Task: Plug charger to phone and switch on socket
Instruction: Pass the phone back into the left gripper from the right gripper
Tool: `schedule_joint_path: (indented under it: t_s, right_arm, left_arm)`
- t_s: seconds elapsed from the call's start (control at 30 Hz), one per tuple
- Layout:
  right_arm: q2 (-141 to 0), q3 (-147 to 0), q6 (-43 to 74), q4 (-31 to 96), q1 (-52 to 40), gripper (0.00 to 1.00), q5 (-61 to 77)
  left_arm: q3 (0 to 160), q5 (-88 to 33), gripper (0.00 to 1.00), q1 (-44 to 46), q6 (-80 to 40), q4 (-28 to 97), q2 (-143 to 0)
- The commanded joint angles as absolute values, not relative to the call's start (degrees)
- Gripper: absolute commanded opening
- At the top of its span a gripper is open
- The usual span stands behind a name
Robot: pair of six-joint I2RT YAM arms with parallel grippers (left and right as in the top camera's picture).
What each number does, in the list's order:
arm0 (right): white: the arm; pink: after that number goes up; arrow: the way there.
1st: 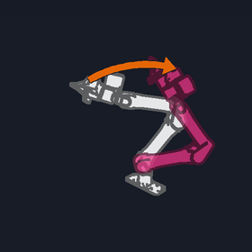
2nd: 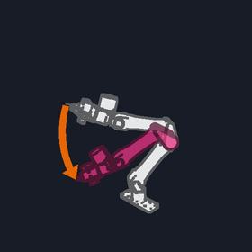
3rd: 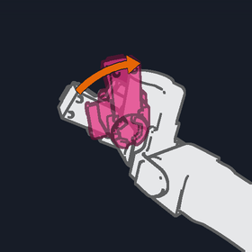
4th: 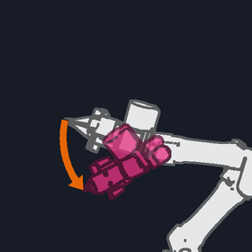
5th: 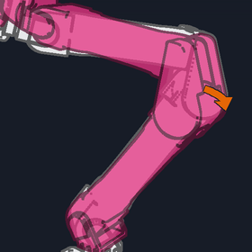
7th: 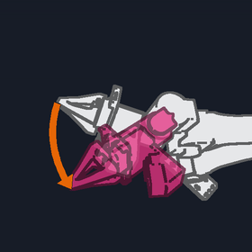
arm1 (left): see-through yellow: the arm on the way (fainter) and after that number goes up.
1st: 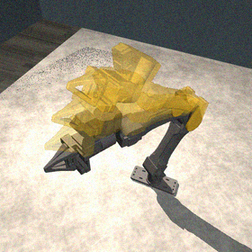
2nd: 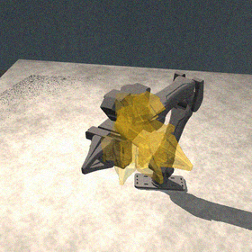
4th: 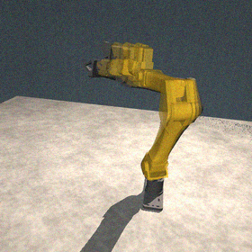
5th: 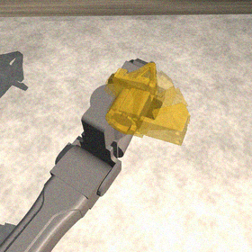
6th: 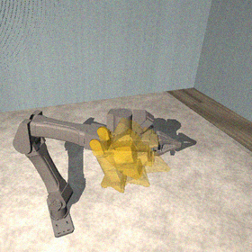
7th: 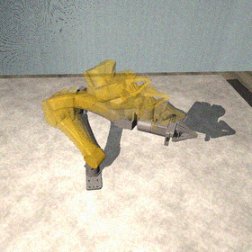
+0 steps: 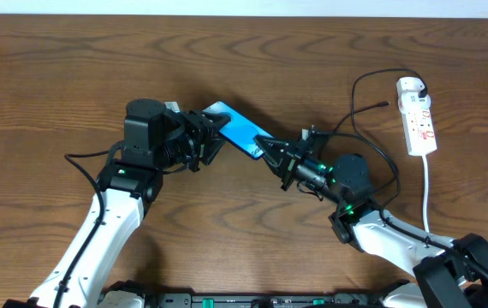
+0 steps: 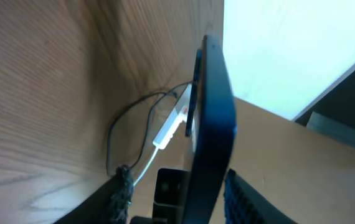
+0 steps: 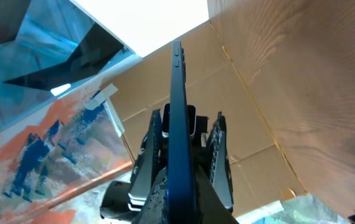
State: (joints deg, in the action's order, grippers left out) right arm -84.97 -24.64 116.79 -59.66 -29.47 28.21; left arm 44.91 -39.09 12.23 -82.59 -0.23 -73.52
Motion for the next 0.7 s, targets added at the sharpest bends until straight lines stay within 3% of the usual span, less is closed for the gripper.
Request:
schedule_joint_path:
  t_s: [0.0, 0.37, 0.67]
  right_arm:
    - [-84.5, -25.5, 117.4, -60.5, -31.0, 0.01, 26.5]
    - [-84.5, -25.5, 117.4, -60.5, -33.0, 0.01, 25.0]
    - [-84.5, -25.5, 117.4, -60.6, -33.1, 0.01, 25.2]
  left_arm:
    - [45.4, -38.1, 0.44, 12.4, -82.5, -0.4, -73.7]
    - [45.4, -37.8, 0.39, 12.5, -82.4, -0.3, -73.7]
    - [45.4, -34.9, 0.29, 15.5, -82.4, -0.4, -73.7]
